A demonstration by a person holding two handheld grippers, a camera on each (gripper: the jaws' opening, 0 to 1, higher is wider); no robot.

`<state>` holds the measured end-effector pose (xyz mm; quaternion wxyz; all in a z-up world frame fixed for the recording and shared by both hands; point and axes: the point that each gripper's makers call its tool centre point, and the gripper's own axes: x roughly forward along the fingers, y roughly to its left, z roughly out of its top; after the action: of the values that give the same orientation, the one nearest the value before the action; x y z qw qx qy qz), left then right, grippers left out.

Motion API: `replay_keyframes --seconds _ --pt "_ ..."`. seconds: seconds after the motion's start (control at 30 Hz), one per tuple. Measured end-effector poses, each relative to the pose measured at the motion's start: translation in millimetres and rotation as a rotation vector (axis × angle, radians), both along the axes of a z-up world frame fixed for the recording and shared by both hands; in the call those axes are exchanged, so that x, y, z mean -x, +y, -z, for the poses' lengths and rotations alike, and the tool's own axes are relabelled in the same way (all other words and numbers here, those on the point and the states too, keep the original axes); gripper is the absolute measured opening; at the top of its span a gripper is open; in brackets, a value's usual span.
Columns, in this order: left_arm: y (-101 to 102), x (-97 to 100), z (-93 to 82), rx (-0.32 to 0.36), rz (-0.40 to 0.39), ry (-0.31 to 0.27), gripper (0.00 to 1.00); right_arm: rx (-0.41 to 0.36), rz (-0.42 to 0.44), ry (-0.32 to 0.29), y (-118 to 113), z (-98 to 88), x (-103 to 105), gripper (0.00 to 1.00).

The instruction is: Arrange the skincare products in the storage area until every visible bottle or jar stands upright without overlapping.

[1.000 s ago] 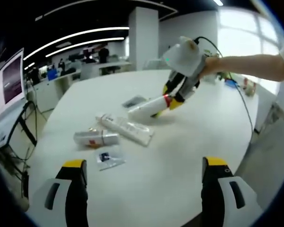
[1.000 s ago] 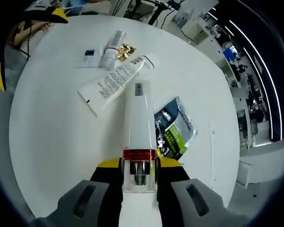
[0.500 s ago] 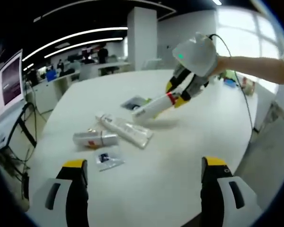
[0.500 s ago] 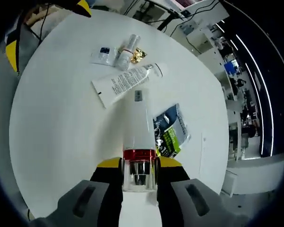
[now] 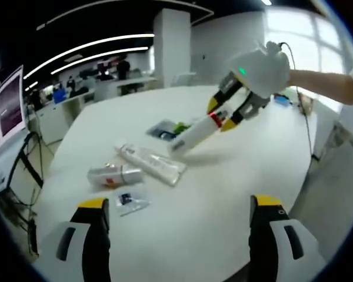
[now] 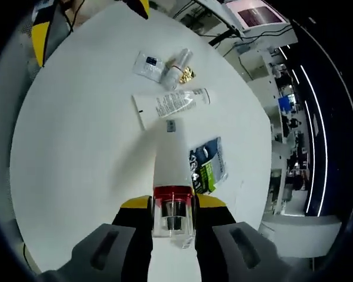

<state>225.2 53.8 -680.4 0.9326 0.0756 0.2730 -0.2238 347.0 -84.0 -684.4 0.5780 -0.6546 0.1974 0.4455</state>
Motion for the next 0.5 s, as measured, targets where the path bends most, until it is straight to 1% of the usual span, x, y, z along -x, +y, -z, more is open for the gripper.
replay_keyframes --seconds 0.07,0.13,0.2,0.27,0.3,0.4,0.47,0.5 --pt "-2 -2.1 -3.4 -0.002 0.019 -0.01 0.92 0.003 -0.007 -0.006 -1 -1.4 3 0.26" --pt "-4 -3.7 -4.1 0.003 0.032 -0.004 0.92 0.011 -0.015 -0.011 -4 -1.7 7 0.26" --pt "-5 -4.4 -3.5 -0.041 0.069 0.007 0.91 0.011 -0.017 -0.016 -6 -1.4 6 0.26" --pt "-2 -10.6 -6.7 -0.076 0.09 -0.028 0.92 0.008 -0.015 -0.016 -9 -1.0 8 0.26" --pt "-1 -12.2 -7.0 -0.09 0.102 -0.031 0.92 0.008 -0.015 -0.017 -9 -1.1 10 0.26" --pt "-2 -20.8 -7.5 -0.101 0.116 -0.035 0.91 0.01 -0.014 -0.018 -12 -2.1 13 0.26" --pt "-6 -27.5 -8.6 -0.117 0.144 -0.056 0.9 0.01 -0.012 -0.016 -13 -2.2 14 0.26" --pt "-11 -30.7 -8.6 -0.138 0.173 -0.07 0.9 0.009 -0.011 -0.016 -13 -2.7 15 0.26"
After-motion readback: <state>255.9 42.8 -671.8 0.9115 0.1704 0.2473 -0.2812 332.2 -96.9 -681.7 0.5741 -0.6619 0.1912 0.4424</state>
